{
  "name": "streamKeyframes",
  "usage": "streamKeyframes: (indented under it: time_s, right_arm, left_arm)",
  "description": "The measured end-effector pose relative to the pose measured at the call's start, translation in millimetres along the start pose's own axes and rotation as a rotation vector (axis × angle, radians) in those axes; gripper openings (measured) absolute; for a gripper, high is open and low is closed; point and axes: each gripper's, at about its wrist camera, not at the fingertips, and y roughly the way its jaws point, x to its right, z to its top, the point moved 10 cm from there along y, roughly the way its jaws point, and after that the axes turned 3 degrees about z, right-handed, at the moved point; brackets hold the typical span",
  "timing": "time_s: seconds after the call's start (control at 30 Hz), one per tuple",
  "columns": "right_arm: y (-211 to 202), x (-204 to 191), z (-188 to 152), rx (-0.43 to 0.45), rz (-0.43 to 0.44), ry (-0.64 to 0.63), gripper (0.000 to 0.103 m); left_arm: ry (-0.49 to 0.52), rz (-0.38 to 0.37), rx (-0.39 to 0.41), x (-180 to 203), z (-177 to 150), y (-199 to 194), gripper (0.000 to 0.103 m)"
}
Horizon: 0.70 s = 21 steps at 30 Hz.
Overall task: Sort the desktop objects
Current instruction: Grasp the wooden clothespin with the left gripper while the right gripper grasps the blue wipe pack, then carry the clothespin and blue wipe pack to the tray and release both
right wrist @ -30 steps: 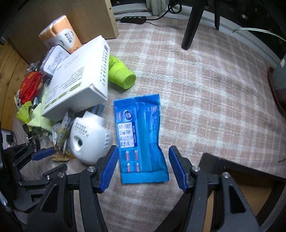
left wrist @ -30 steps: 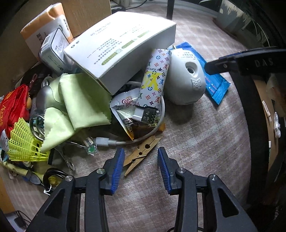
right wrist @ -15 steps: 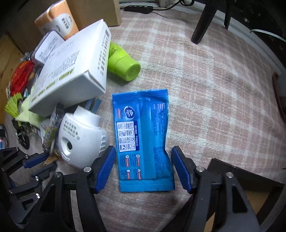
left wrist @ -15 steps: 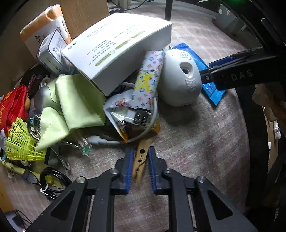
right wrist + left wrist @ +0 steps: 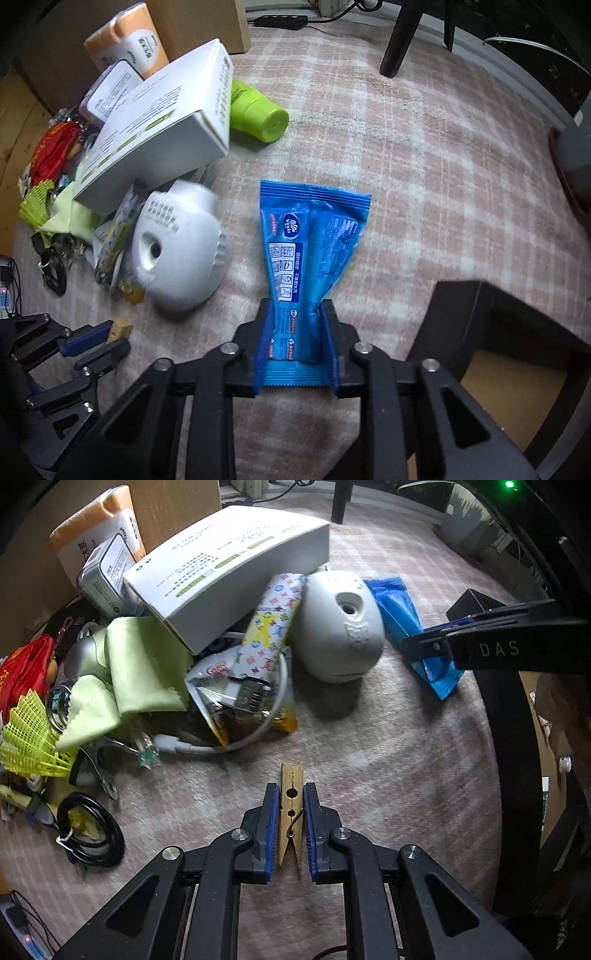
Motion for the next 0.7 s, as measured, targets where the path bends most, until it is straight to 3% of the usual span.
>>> streamKeyframes:
  time_s: [0.1,0.37,0.6,0.7]
  right_arm:
    - [-7.7,0.5,-14.7,0.022,-0.003,0.003,0.01]
    - [-23.2,10.7,-33.3,0.053,0.024,0.034,0.009]
    - [-67.5,17.1,-45.9,0.113,0.074,0.047,0.009]
    - [-86.0,26.6,-54.8,0.14,0.083,0.066,0.009]
  left_arm:
    - [-0.005,0.0,0.012,5.9,-0.6,-3.3,0.012]
    - [-0.007,0.005,0.033,18.9,-0.7,-10.9,0.012]
    - [0.001,-0.006,0.065,36.4,8.5,-26.3,0.012]
    - [0.014,-0.043,0.079,40.6,22.9,-38.1,0.012]
